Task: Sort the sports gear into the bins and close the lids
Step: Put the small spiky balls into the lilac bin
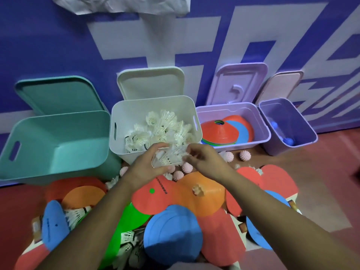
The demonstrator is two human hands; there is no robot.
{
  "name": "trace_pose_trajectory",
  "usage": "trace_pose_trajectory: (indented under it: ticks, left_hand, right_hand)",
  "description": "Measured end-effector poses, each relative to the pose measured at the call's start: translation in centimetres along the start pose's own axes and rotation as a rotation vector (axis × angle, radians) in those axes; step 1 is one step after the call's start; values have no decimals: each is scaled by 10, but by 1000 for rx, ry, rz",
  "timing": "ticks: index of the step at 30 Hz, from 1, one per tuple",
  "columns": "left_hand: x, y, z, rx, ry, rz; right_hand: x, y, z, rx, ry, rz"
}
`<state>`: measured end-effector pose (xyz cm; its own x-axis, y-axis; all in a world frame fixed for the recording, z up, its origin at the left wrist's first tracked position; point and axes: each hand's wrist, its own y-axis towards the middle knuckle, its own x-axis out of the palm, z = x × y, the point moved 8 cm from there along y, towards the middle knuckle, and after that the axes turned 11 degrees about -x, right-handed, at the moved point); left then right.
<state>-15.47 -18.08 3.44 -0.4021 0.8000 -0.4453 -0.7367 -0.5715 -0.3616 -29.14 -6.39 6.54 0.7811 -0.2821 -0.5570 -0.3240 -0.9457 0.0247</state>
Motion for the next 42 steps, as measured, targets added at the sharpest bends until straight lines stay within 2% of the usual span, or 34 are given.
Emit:
trace_pose_trajectory:
  ticks: [7, 10, 15, 19, 23, 31, 35, 42]
  left_hand:
    - [-67, 27, 10, 97, 190, 217]
    - [-84, 51, 0, 49, 270, 289]
    - [-90, 76, -18, -17, 289, 315]
    - [-87, 74, -21, 3, 412, 323]
    - [-76, 37, -27, 162, 260, 452]
    - [17, 7, -50, 269, 419, 198]
    - [52, 40, -53, 163, 507, 137]
    - [97, 93, -80, -59, 897, -11]
  right_hand:
    - [20, 68, -8, 22, 2, 142]
    - [29, 99, -9, 28, -71, 166]
    - [37, 129, -3, 88, -158, 193]
    - [28, 118, 2, 110, -185, 246]
    - [23, 72, 4, 61, -178, 231]
    - [31, -12, 70, 196, -270, 108]
    - [39, -21, 107, 307, -347, 38]
    - [52, -12, 143, 363, -419, -6]
